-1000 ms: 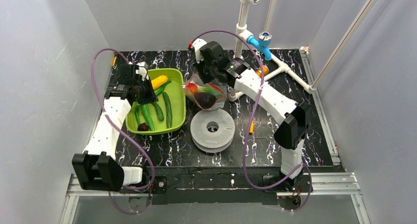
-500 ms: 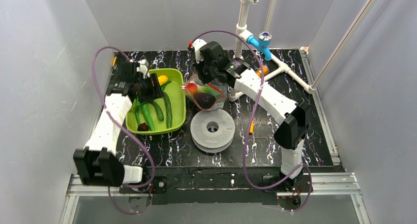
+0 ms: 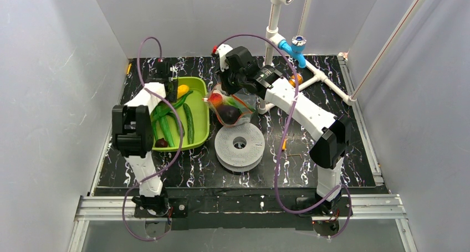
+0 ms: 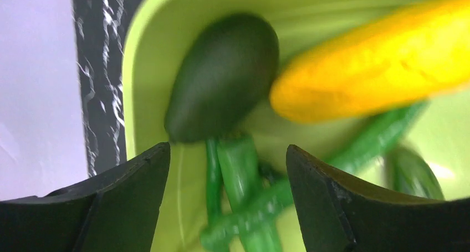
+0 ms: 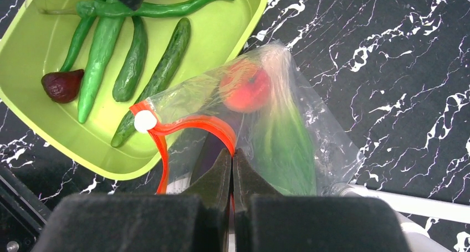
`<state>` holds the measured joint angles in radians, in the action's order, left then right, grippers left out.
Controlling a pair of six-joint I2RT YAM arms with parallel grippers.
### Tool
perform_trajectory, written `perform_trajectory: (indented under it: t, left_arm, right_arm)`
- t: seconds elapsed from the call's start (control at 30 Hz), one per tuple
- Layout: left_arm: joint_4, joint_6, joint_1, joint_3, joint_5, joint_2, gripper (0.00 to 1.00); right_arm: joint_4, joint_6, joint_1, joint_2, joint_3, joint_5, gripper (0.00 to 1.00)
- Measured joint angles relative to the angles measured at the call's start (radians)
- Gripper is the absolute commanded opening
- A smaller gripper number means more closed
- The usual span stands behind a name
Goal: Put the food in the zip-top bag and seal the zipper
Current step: Pick up the fake fruit from the bin.
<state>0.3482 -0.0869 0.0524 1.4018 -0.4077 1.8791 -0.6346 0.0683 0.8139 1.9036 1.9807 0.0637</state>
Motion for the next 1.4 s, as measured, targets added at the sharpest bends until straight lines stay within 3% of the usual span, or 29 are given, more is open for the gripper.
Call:
perform_trajectory:
  t: [0.13, 0.43, 0.5, 0.6, 0.67, 0.8, 0.97, 1.23, 1.4]
  left_arm:
    - [-0.109, -0.116, 0.000, 0.031, -0.095, 0.100, 0.70]
    - [-0.193, -0.241, 0.001, 0.053, -0.135, 0.143, 0.57]
    - [-0.200, -0.257, 0.001, 0.054, -0.145, 0.172, 0.58]
    - [-0.197, -0.264, 0.002, 0.057, -0.164, 0.199, 0.70]
    - [-0.186, -0.254, 0.001, 0.061, -0.157, 0.210, 0.70]
    - [-0.165, -0.233, -0.002, 0.080, -0.152, 0.223, 0.47]
    - [-0.137, -0.209, -0.004, 0.088, -0.140, 0.225, 0.30]
    - [-0.031, -0.127, 0.000, 0.100, -0.087, 0.187, 0.21]
    - [0.088, 0.019, 0.004, 0.079, 0.024, 0.025, 0.17]
  right_arm:
    - [0.012, 0.004, 0.000, -0.007, -0.020, 0.000, 0.01]
    - [0.001, 0.004, 0.000, -0.007, -0.023, 0.000, 0.01]
    - [-0.001, 0.004, 0.000, -0.003, -0.014, 0.001, 0.01]
    - [-0.006, 0.003, 0.000, 0.002, -0.002, 0.003, 0.01]
    - [-0.012, 0.003, 0.000, 0.006, 0.008, 0.005, 0.01]
    - [-0.017, 0.003, 0.000, 0.019, 0.027, 0.008, 0.01]
    - [-0.022, 0.003, 0.000, 0.021, 0.029, 0.008, 0.01]
    - [-0.022, 0.003, 0.000, 0.021, 0.033, 0.008, 0.01]
    - [-0.022, 0.004, 0.000, 0.021, 0.033, 0.007, 0.01]
